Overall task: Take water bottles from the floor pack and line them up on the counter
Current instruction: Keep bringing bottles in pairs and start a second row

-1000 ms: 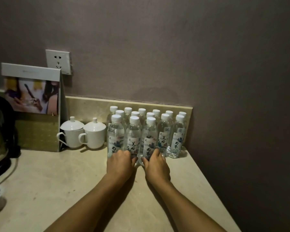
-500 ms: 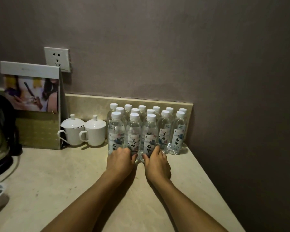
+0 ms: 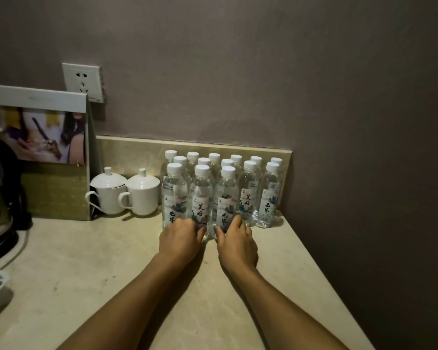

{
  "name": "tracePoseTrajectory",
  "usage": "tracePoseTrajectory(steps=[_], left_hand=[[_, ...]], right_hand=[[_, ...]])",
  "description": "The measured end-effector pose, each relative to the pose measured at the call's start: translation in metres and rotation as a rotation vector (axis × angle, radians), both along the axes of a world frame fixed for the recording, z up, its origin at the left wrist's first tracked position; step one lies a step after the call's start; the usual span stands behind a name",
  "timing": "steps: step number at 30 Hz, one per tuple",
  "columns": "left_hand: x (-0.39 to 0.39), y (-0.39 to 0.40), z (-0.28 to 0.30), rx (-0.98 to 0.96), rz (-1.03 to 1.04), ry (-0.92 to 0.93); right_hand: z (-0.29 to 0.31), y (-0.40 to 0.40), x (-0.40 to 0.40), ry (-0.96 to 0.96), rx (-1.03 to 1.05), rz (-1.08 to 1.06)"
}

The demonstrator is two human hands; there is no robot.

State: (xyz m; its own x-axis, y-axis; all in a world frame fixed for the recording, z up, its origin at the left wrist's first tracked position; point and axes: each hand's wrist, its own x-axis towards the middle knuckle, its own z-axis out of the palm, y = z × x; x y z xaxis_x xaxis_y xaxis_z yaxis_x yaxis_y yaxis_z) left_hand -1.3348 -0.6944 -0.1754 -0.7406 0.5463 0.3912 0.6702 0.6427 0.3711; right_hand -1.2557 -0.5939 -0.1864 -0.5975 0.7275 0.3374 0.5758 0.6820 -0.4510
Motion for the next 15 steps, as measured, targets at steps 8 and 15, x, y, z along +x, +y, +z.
tracePoseTrajectory(steps=[8, 15], left_hand=[[0.004, -0.0008, 0.0045, 0.0, -0.006, 0.014], [0.0052, -0.003, 0.0034, 0.012, -0.016, -0.018]], right_hand=[[0.0005, -0.0012, 0.002, 0.014, -0.008, -0.005], [-0.0008, -0.0007, 0.0012, 0.029, -0.03, 0.005]])
